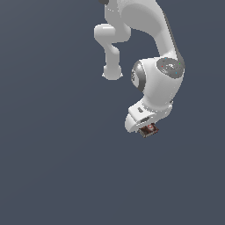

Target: Pick up the object and move it to a goal position.

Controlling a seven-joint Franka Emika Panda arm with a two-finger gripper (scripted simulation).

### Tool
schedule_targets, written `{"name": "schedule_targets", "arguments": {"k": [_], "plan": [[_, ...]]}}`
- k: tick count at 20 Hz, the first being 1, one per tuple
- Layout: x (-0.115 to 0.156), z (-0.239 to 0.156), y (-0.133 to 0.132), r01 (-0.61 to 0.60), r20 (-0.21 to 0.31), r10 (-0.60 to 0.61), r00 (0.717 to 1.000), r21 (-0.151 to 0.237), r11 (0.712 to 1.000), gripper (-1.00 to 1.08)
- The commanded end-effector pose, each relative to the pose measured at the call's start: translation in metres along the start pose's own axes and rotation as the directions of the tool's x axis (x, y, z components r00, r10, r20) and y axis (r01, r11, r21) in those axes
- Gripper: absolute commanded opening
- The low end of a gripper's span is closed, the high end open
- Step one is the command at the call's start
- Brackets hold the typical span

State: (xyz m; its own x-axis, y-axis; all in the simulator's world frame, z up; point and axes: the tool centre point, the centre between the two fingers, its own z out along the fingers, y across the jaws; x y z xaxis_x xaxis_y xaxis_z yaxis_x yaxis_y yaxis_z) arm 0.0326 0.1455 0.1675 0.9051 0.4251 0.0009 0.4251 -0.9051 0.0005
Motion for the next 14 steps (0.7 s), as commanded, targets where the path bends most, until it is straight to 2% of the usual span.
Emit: {"name": "schedule_targets", "arguments": {"k": [1,7,14], "plan": [[0.008,-0.026,-0.006,0.0,0.001,0.0,1.0,0.0,1.0,-1.0],[0.024,-0.069,-0.016,0.0,0.001,0.0,1.0,0.001,1.0,-1.0],[0.034,-0.095,-0.021,0.0,0.001,0.0,1.0,0.001,1.0,-1.0]]}}
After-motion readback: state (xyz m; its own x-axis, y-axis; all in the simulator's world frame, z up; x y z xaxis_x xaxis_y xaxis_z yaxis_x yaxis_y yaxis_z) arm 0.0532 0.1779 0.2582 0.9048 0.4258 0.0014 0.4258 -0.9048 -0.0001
